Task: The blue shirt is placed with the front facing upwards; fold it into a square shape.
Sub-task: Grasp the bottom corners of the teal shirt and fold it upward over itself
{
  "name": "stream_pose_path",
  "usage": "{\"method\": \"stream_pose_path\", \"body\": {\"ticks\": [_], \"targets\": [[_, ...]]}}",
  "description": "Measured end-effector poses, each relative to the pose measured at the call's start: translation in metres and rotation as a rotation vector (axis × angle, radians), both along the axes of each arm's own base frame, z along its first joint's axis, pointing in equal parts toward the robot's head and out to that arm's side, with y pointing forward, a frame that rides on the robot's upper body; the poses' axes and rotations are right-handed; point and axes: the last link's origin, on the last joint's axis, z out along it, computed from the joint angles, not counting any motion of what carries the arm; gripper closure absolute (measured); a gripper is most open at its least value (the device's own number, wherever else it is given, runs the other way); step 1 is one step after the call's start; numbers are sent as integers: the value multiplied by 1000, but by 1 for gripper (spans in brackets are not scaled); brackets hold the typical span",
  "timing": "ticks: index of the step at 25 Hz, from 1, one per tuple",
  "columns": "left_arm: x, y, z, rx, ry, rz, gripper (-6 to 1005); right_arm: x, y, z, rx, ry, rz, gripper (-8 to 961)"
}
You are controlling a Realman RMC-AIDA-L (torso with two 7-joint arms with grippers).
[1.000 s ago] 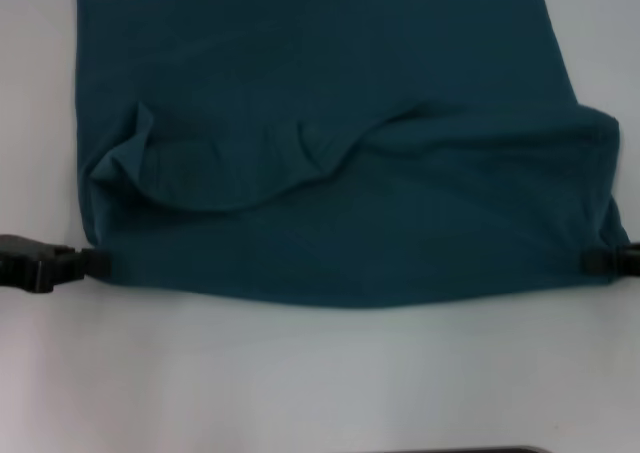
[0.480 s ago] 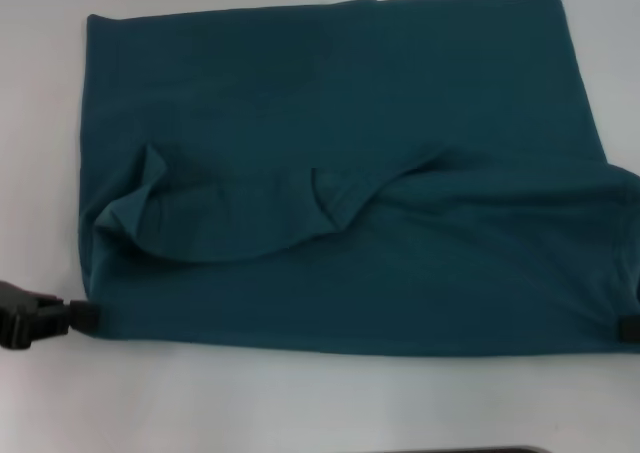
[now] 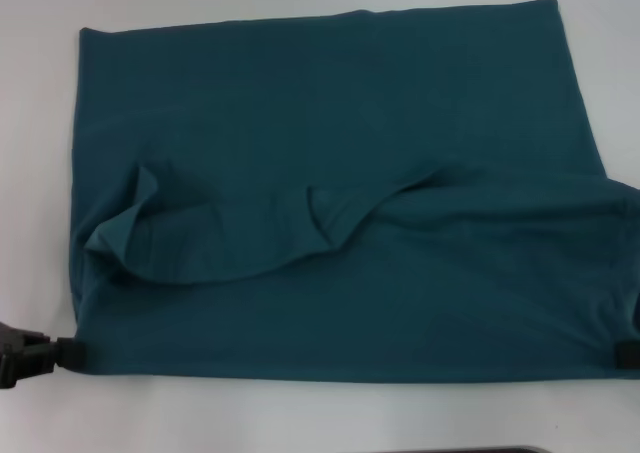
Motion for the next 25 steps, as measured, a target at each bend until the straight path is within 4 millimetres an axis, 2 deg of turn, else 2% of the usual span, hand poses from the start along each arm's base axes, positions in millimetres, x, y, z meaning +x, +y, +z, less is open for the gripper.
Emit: {"method": "stream_pose_path", "body": {"ticks": [9, 15, 25], "targets": [[-5, -10, -3, -4, -9, 9, 996, 0, -2, 0, -4, 1, 0, 906], [-3, -4, -2, 25, -19, -1, 997, -5, 15, 5, 46, 8, 16, 906], [25, 48, 17, 149, -50, -87, 997, -20, 66, 25, 152, -7, 41, 908]]}}
